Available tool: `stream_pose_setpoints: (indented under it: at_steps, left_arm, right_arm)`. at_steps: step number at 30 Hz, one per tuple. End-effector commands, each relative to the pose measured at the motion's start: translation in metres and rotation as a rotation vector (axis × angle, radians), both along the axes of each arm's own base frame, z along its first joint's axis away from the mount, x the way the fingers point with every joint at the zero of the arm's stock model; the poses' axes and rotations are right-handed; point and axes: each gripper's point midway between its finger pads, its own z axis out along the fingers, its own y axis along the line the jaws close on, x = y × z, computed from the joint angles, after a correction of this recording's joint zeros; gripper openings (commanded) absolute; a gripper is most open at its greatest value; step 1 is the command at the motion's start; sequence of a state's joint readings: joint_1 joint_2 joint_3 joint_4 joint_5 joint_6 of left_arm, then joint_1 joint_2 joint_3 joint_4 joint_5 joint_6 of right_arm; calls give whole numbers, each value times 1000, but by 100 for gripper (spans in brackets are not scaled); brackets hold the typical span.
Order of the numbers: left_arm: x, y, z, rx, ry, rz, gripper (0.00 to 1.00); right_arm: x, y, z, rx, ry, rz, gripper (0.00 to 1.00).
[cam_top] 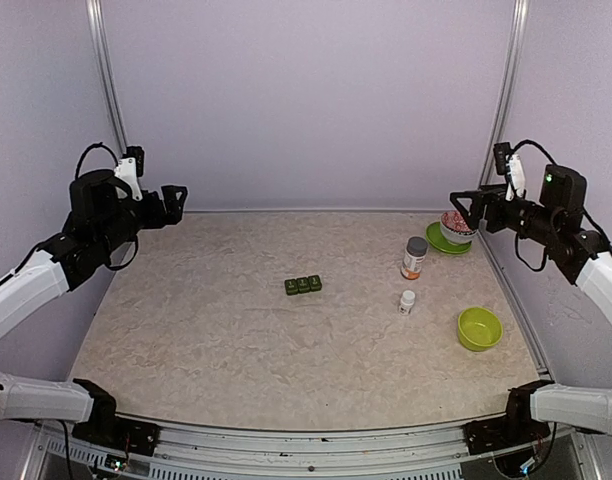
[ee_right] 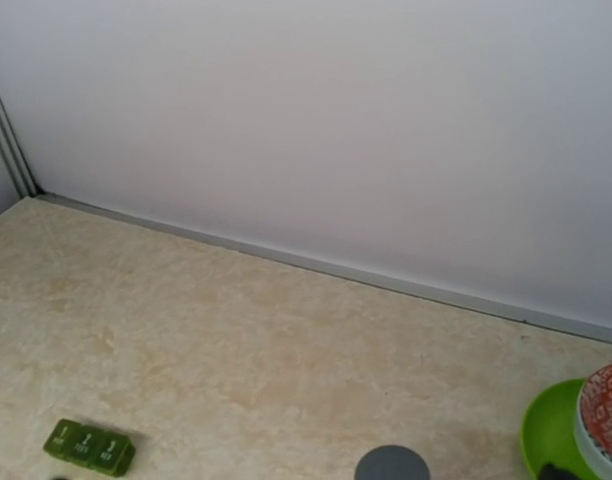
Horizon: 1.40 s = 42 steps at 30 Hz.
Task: Sort the pills into containers
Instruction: Pick up the pill container from the center of the board.
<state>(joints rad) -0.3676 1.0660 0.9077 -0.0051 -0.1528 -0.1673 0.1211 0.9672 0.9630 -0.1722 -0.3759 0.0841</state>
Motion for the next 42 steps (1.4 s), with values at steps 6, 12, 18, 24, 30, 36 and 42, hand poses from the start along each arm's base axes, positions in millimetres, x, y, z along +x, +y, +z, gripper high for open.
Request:
stream_pose_setpoints:
  at_steps: [6, 12, 18, 24, 30, 36, 42]
  left_arm:
    - [15, -6, 6, -59, 55, 40, 99]
    - [22, -22, -14, -79, 149, -9, 99]
    - [31, -33, -41, 27, 239, 19, 99]
    - [33, -40, -57, 50, 248, 0, 99]
    - [34, -48, -70, -19, 253, -61, 99]
    - [35, -59, -82, -103, 248, -69, 99]
    - [25, -95, -95, 0, 259, -168, 99]
  right_arm:
    - [15, 5, -2, 69, 87, 1, 100]
    - [37, 14, -41, 70, 289, -35, 100]
    - [49, 14, -80, -34, 421, -84, 100]
    - [54, 7, -105, -73, 504, -140, 100]
    - [56, 11, -105, -27, 487, -131, 100]
    - [52, 33, -128, 13, 545, -4, 100]
    - [44, 43, -148, -19, 558, 37, 100]
